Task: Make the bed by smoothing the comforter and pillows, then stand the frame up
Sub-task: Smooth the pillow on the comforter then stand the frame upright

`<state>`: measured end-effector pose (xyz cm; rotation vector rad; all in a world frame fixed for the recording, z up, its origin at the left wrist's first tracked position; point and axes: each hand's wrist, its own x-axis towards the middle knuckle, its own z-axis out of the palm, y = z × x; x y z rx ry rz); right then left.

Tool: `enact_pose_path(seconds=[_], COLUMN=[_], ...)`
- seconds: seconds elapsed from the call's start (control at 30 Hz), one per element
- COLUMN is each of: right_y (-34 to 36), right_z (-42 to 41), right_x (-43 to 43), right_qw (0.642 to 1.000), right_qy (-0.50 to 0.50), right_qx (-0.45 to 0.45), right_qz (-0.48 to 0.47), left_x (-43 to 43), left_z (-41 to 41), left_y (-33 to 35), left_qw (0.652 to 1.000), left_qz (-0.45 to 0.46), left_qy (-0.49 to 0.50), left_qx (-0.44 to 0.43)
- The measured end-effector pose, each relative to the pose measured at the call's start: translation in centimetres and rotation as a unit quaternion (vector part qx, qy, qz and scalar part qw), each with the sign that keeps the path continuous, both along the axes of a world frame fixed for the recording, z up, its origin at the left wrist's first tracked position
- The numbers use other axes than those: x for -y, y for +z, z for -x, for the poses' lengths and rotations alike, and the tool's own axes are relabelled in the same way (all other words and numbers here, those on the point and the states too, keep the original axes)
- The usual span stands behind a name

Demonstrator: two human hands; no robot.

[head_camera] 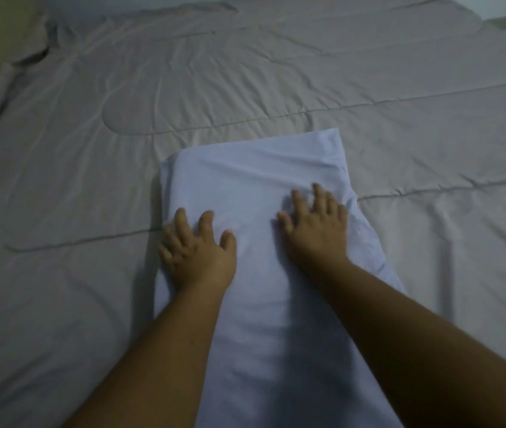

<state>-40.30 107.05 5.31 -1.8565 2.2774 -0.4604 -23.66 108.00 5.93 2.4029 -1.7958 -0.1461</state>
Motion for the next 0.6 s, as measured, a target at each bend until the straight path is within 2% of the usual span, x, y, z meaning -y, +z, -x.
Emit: enact_pose_path(seconds=[0.07, 0.13, 0.2, 0.3, 0.37, 0.4, 0.5, 0.53, 0.6], right_y=[-0.4, -1.1, -1.7, -2.0, -1.7, -1.4, -1.6, -1.9, -2.4], right_z=[-2.8, -2.7, 0.5, 6.7, 7.4, 6.4, 2.3, 1.9, 3.1], right_x=[1.0, 2.4, 4.1, 6.7, 8.4, 9.2, 10.8, 11.2, 12.2], right_qw=[0.988, 0.973, 0.980, 0.993, 0.994, 0.994, 0.973, 0.968, 0.978], right_qy=[0.154, 0.229, 0.188, 0.055, 0.025, 0.052, 0.224, 0.246, 0.202], right_qx=[0.022, 0.007, -0.009, -0.028, -0.058, -0.057, -0.018, -0.017, -0.009], right_qz=[0.012, -0.020, -0.056, -0.096, -0.091, -0.075, -0.051, -0.044, -0.045], left_x=[1.7, 3.2, 4.1, 5.5, 7.1, 8.1, 10.6, 11.3, 11.8], left_z=[1.0, 0.5, -1.2, -2.2, -0.5, 0.8, 3.3, 3.1, 1.8], left_y=[-0.2, -0.8, -1.1, -1.1, -1.1, -1.1, -1.5, -1.6, -1.8], left_qw=[0.996, 0.989, 0.990, 0.994, 0.993, 0.992, 0.981, 0.981, 0.987], left_qz=[-0.009, -0.044, -0.058, -0.068, -0.058, -0.058, -0.074, -0.076, -0.073], left_qy=[-0.094, -0.144, -0.124, -0.069, -0.078, -0.099, -0.173, -0.172, -0.136], left_qx=[-0.006, 0.004, 0.017, 0.045, 0.068, 0.060, 0.038, 0.041, 0.047])
